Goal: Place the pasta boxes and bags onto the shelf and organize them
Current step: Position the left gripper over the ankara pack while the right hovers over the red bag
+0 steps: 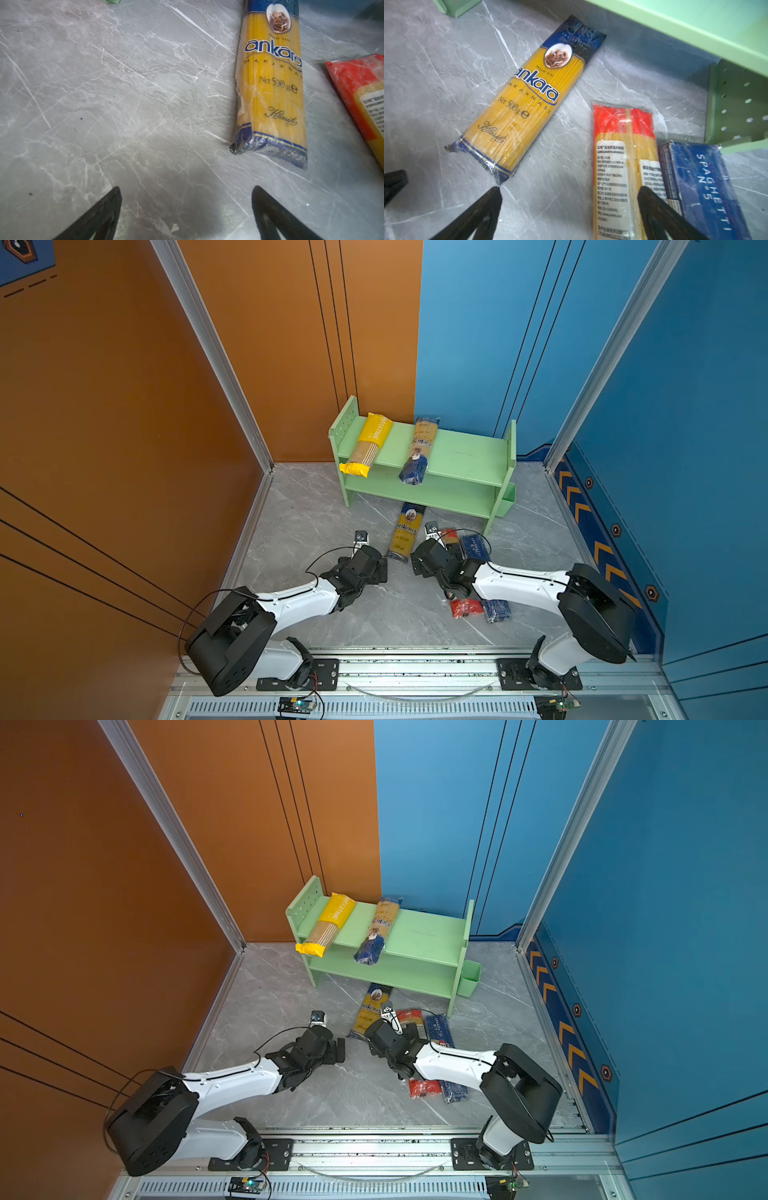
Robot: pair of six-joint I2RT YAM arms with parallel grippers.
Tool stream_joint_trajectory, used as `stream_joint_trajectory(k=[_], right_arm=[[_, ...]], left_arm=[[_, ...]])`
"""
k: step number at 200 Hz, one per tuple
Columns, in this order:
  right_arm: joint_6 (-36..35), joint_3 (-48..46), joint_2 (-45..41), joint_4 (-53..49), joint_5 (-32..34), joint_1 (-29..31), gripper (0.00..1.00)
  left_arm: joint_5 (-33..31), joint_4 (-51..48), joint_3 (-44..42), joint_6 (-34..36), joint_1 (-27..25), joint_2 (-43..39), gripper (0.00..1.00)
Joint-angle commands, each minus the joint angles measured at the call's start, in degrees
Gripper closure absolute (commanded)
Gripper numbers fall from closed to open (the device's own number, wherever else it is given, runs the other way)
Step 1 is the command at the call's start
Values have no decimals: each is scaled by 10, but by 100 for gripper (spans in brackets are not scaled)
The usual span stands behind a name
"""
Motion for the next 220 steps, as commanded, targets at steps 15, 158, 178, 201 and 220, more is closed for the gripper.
stream_joint_trajectory(k=[15,158,178,201,220], right_arm=[[-17,-40,-57,-25,-33,-24,0],[10,-140,-183,-23,-51,-85,0],[13,-147,-192,-23,-53,-90,0],[15,-154,-203,-23,-54,-94,0],[17,-160,-209,-22,-55,-98,0]], left_arm=[[20,47,22,40,-9,19,2],[3,208,63,80,-68,160,2],[6,226,70,80,-69,183,2],[8,245,75,78,-71,204,2],[8,267,75,76,-71,222,2]])
